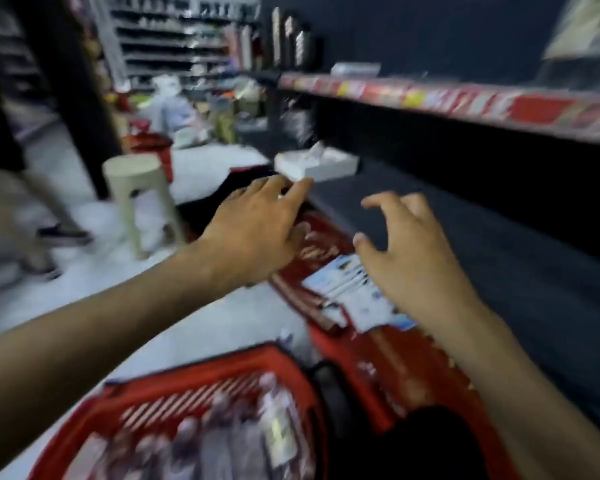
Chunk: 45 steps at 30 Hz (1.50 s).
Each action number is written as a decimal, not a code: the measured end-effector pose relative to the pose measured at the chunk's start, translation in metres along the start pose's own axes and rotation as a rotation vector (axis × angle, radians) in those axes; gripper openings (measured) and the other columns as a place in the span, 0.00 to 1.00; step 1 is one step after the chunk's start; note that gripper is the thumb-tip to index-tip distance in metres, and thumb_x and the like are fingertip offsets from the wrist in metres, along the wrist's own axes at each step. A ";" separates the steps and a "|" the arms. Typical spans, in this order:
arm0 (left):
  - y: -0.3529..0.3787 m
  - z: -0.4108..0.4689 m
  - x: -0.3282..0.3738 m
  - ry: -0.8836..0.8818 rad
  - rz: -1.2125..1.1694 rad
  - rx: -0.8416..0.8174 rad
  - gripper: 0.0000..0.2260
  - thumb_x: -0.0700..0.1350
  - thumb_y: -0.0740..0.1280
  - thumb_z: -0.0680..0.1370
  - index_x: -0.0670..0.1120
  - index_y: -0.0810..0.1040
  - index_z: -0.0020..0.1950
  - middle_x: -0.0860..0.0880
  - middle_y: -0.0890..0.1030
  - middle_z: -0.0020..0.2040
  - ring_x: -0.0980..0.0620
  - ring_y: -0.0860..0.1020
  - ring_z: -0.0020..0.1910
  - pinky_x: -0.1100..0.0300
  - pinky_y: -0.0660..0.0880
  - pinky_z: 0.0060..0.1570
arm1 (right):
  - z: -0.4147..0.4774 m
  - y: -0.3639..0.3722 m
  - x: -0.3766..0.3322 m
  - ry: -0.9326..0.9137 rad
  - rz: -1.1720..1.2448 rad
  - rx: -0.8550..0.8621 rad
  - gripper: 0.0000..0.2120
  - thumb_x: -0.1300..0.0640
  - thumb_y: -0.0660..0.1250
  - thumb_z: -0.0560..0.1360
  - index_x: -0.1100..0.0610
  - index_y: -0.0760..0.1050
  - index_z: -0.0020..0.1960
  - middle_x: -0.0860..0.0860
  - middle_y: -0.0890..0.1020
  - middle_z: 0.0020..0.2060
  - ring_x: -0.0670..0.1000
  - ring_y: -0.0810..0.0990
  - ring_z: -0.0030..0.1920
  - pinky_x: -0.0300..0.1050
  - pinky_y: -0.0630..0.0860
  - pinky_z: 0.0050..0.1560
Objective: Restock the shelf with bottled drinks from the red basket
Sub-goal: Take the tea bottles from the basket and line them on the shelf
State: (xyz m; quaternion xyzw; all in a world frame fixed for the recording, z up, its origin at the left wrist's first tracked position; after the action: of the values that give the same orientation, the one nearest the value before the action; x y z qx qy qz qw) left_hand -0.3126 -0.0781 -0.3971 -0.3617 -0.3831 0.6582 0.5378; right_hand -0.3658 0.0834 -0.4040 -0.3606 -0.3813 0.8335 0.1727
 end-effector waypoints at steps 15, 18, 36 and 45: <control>0.213 -0.388 -0.163 -1.007 -0.390 -0.670 0.20 0.49 0.63 0.79 0.48 0.68 0.71 0.43 0.79 0.62 0.44 0.78 0.56 0.55 0.76 0.53 | -0.147 0.335 -0.023 0.098 0.143 -0.899 0.18 0.52 0.69 0.75 0.52 0.72 0.63 0.51 0.79 0.54 0.52 0.79 0.54 0.42 0.73 0.50; 0.260 -0.415 -0.153 -1.103 -0.533 -0.827 0.29 0.42 0.65 0.76 0.47 0.60 0.76 0.40 0.80 0.58 0.47 0.80 0.47 0.62 0.76 0.41 | -0.177 0.373 -0.002 0.243 0.164 -1.016 0.21 0.52 0.66 0.79 0.53 0.68 0.70 0.47 0.79 0.48 0.53 0.80 0.51 0.39 0.70 0.40; 0.317 -0.423 -0.158 -1.369 -0.857 -0.728 0.36 0.31 0.67 0.72 0.48 0.57 0.75 0.40 0.81 0.45 0.50 0.79 0.35 0.60 0.77 0.28 | -0.188 0.439 0.027 0.402 0.112 -1.146 0.44 0.62 0.65 0.75 0.45 0.42 0.79 0.47 0.75 0.47 0.48 0.78 0.37 0.44 0.78 0.35; 0.304 -0.436 -0.148 -1.333 -0.951 -0.641 0.30 0.32 0.72 0.69 0.55 0.63 0.61 0.44 0.80 0.50 0.45 0.82 0.46 0.54 0.80 0.39 | -0.212 0.444 0.013 0.502 0.261 -1.134 0.53 0.58 0.78 0.68 0.52 0.45 0.79 0.50 0.78 0.56 0.48 0.80 0.46 0.39 0.80 0.42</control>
State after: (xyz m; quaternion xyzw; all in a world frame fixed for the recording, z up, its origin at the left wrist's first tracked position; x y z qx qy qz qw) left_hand -0.0328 -0.2122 -0.8525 0.1624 -0.8938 0.2993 0.2920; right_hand -0.2245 -0.0889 -0.8426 -0.6240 -0.6644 0.4063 -0.0639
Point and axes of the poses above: each hand's wrist, its own z-axis towards the middle knuckle, its own y-axis out of the palm, x = y × z, the point moved 6 cm from there along z, towards the middle knuckle
